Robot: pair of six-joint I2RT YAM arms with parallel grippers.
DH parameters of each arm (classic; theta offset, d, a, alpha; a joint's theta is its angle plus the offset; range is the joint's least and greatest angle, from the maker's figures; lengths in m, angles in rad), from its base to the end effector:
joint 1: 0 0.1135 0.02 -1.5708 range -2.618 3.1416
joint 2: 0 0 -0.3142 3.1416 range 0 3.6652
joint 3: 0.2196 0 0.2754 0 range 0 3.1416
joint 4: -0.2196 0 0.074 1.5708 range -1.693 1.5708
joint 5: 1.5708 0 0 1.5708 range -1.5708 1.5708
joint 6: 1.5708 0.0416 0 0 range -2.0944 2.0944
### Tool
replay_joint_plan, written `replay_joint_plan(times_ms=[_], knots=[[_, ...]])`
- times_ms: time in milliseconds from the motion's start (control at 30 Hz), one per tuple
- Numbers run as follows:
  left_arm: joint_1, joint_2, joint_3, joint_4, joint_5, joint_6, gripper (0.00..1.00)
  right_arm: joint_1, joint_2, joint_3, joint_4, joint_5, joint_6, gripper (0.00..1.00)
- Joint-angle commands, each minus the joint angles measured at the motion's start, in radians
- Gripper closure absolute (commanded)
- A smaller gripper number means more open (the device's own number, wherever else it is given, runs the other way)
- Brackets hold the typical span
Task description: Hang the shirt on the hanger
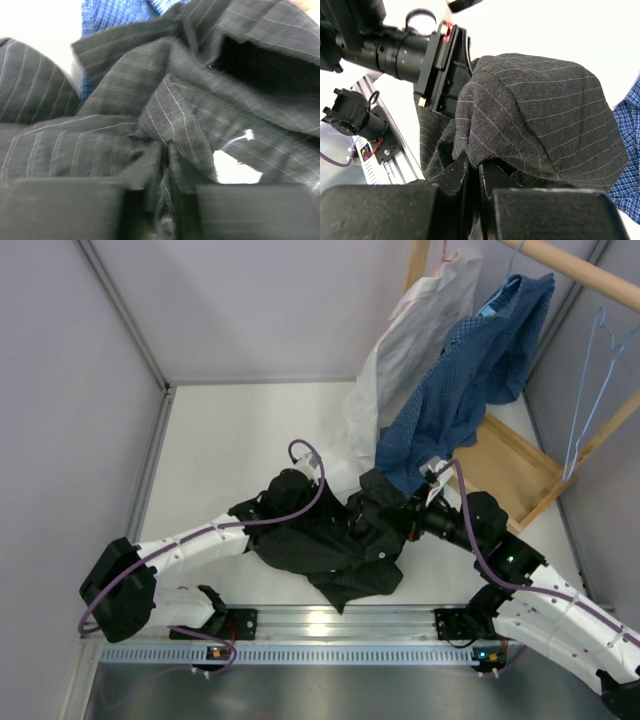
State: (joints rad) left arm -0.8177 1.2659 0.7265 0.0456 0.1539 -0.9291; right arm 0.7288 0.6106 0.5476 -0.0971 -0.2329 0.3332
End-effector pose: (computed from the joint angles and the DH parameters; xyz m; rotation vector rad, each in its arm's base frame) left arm 0.1926 -0.2148 0.2721 -0.0222 2.2999 -1.1658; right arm 0.1037 0.1055 0.3184 -0.5356 1.7494 0.9686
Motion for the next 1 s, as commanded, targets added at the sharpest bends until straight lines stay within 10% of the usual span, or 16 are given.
replay_joint_plan(times_ms=[0,467,633,800,967], knots=[[0.003,-0.045,-0.032,-0.016,-0.007,-0.002,0.91,-0.011,-0.014,0.012,0.079,0.015,-0.019,1.0],[0.104,-0.224,0.281,-0.245,-0.382,0.436,1.0,-0.009,-0.026,-0.06,0.119,0.009,0.052,0.98],[0.106,-0.29,0.439,-0.263,-0.286,0.628,1.0,-0.011,-0.011,0.026,0.0,0.081,0.078,0.43],[0.104,-0.425,0.317,-0.265,-0.168,0.615,1.0,-0.009,-0.022,0.19,-0.196,0.204,0.029,0.4],[0.104,-0.546,0.199,-0.311,-0.116,0.544,1.0,-0.009,0.093,0.313,-0.21,-0.155,-0.107,0.39]])
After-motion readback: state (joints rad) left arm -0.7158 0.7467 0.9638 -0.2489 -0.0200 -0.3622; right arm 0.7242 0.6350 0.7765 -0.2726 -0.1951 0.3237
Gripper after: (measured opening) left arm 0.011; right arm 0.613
